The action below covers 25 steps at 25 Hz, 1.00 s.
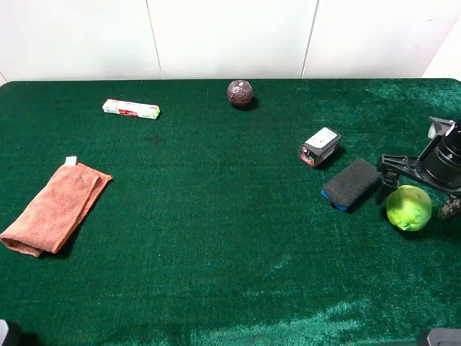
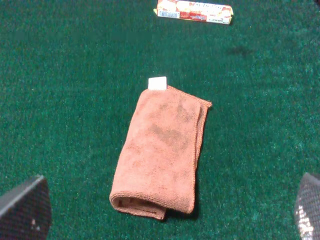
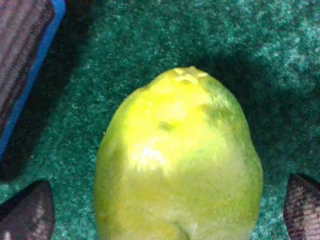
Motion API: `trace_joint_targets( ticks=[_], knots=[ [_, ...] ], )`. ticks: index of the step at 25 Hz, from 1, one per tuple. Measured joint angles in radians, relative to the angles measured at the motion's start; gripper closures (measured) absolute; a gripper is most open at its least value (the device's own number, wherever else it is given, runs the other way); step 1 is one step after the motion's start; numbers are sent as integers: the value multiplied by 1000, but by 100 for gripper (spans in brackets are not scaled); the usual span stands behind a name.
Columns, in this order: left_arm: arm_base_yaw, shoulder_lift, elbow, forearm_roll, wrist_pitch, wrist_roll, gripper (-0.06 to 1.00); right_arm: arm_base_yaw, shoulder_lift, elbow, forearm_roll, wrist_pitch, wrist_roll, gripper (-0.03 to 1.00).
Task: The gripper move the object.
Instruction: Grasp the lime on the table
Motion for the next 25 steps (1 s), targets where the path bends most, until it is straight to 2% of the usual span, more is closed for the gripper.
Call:
trace_joint_targets(
  ticks=[21,23,25],
  knots=[
    [0,0,0,0,0,0,-5,-8,68,0,-43,-34,11,27],
    [0,0,0,0,0,0,-5,-8,68,0,-43,-34,11,32],
    [0,0,0,0,0,0,-5,-8,68,0,-43,-34,11,42]
  ],
)
